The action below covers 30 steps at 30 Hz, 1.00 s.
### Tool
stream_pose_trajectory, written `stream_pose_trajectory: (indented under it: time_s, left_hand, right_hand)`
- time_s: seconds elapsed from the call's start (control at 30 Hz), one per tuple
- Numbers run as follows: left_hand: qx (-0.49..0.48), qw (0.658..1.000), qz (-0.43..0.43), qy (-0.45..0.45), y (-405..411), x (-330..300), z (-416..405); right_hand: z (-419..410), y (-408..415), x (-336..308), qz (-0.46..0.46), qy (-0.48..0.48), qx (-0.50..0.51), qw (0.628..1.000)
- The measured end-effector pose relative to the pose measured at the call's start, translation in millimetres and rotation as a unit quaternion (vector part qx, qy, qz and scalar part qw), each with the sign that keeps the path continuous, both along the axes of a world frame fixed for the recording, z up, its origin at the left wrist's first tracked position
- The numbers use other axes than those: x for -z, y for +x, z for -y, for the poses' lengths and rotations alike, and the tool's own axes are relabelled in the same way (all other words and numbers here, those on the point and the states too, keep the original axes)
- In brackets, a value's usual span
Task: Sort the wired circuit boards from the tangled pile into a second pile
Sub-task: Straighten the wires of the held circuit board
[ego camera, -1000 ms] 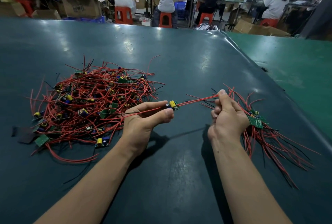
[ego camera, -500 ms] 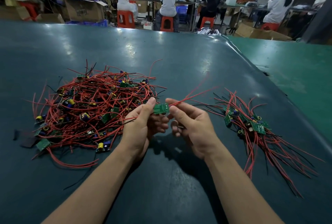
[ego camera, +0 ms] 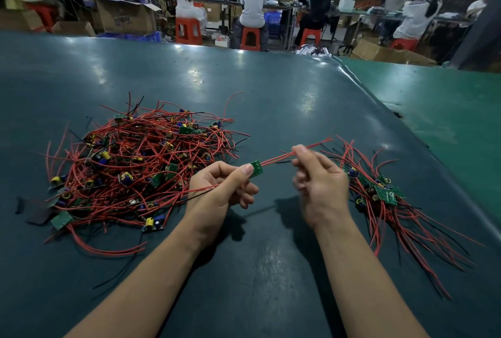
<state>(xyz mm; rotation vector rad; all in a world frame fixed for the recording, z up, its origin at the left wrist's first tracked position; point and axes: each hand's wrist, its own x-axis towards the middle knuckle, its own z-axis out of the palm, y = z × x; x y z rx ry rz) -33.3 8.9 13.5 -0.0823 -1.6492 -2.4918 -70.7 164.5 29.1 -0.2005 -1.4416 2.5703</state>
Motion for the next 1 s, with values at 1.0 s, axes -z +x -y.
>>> stream_pose_trajectory:
  time_s: [1.0]
  left_hand:
    - [-0.291,0.849,-0.103,-0.429,-4,11,16]
  right_hand:
    - [12,17,0,0.051,-0.106,0.219,0.969]
